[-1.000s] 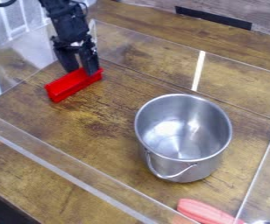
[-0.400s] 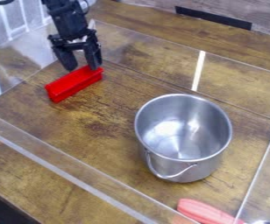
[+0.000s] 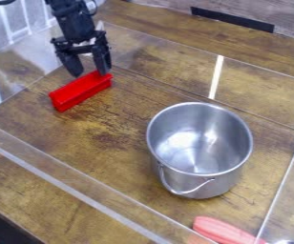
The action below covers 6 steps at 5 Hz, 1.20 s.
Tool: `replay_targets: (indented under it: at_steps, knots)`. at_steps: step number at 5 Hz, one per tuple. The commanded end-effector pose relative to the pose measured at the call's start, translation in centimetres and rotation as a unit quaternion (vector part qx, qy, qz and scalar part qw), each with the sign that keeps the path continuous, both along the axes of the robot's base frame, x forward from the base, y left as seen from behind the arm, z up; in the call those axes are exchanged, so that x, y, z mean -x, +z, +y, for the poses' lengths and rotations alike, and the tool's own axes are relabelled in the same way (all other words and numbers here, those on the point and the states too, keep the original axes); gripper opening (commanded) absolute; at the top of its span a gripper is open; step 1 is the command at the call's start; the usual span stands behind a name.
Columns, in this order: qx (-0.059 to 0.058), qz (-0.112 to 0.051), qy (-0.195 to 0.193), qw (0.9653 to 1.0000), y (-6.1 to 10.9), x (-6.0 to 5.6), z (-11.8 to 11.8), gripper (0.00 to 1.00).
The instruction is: Remove the red object from the silver pot and put it on the table
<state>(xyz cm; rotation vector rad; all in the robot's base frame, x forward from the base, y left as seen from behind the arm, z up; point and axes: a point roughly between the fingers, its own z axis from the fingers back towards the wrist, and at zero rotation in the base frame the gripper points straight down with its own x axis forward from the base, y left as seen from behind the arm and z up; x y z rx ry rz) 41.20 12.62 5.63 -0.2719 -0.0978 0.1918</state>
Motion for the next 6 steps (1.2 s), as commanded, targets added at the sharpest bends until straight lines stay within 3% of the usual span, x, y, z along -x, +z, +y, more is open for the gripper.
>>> replay_targets:
  at_steps: [1,2,4,6]
  knots:
    - [-0.019,-0.034,0.044,0.9983,3.2,-0.6,0.3,1.0]
    - [-0.019,-0.026,0.088,0.9956,2.8,-0.5,0.0,1.0]
    - [-0.017,-0.013,0.09,0.9957,2.4,-0.5,0.6,1.0]
    - [-0.017,0.002,0.174,0.9846,1.2,-1.1,-0.6,1.0]
